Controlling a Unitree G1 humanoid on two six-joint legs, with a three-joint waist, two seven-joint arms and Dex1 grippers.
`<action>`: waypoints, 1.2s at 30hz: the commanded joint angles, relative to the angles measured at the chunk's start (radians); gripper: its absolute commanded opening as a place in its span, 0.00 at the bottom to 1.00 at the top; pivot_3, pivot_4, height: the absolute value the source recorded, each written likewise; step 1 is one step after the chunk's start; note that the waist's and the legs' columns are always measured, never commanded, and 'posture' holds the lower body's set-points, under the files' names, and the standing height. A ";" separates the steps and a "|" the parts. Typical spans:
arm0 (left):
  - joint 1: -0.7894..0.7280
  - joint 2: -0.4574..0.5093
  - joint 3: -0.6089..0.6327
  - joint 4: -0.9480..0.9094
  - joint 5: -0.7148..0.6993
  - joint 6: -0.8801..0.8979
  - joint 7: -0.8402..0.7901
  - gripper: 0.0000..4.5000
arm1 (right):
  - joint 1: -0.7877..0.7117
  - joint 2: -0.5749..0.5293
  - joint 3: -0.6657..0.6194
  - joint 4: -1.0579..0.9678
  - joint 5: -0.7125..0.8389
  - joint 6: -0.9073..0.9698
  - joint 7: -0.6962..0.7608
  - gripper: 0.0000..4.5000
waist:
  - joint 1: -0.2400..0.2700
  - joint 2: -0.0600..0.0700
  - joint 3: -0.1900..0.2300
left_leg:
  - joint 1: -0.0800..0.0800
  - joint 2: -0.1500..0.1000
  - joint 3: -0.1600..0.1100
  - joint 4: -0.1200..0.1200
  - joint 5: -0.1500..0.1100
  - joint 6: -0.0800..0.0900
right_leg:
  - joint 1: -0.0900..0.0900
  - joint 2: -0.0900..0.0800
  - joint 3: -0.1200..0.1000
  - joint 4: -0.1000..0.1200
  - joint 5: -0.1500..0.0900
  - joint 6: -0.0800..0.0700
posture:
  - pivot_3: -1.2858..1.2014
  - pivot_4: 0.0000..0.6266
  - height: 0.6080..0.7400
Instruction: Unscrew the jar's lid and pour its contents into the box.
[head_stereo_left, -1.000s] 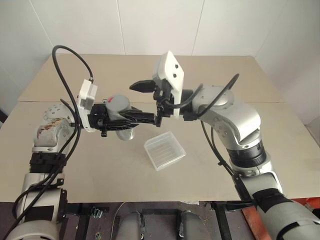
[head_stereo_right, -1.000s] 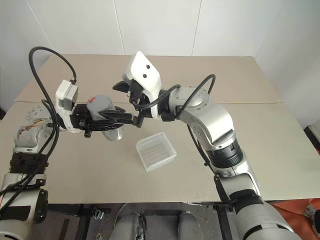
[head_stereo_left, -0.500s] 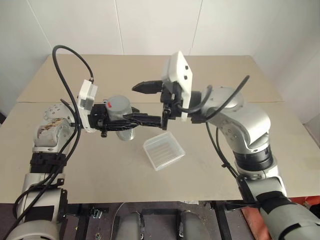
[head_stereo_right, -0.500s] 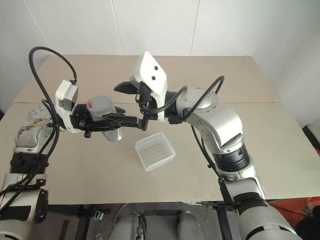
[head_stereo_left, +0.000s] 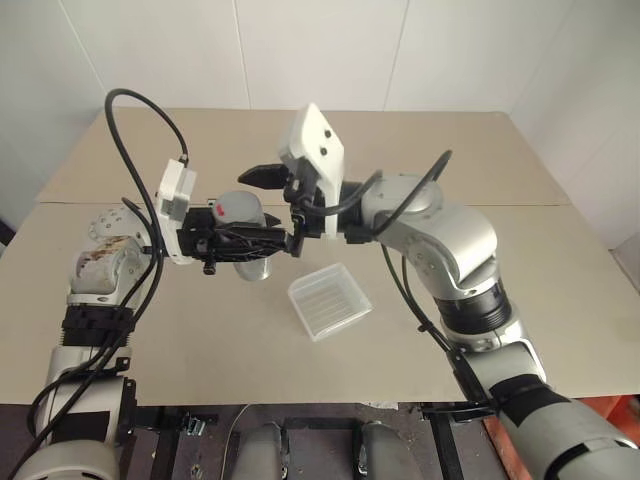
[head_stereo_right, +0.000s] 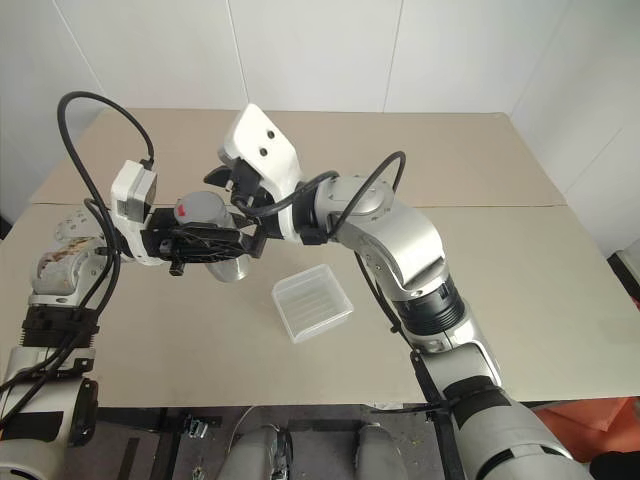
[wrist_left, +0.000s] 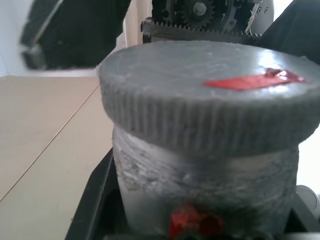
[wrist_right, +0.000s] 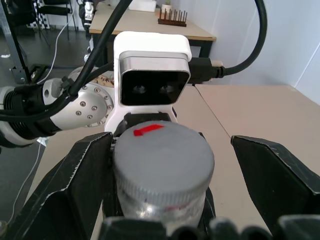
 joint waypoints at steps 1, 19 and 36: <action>-0.004 0.016 0.018 -0.041 -0.010 0.000 0.001 0.44 | -0.034 0.009 -0.010 -0.014 0.010 0.014 0.006 0.90 | 0.000 0.000 0.000 | 0.000 0.000 0.000 0.000 0.000 0.000 | 0.000 0.000 0.000 0.000 0.000 0.000 | 0.52 0.24 1.00; 0.036 0.012 0.014 -0.048 0.006 -0.027 0.021 0.44 | -0.046 -0.085 -0.300 0.021 0.166 0.182 -0.073 0.61 | 0.005 0.000 0.000 | 0.000 0.000 0.000 0.000 0.000 0.000 | 0.001 0.000 -0.001 0.000 0.000 0.000 | 0.52 0.24 1.00; 0.130 -0.046 0.034 -0.199 0.123 -0.143 0.350 0.44 | 0.699 -0.393 -0.195 0.049 -0.222 -0.231 -0.089 0.61 | -0.003 -0.001 0.000 | 0.003 -0.001 0.001 0.000 0.000 0.000 | 0.002 0.000 0.002 -0.001 0.000 0.000 | 0.52 0.24 1.00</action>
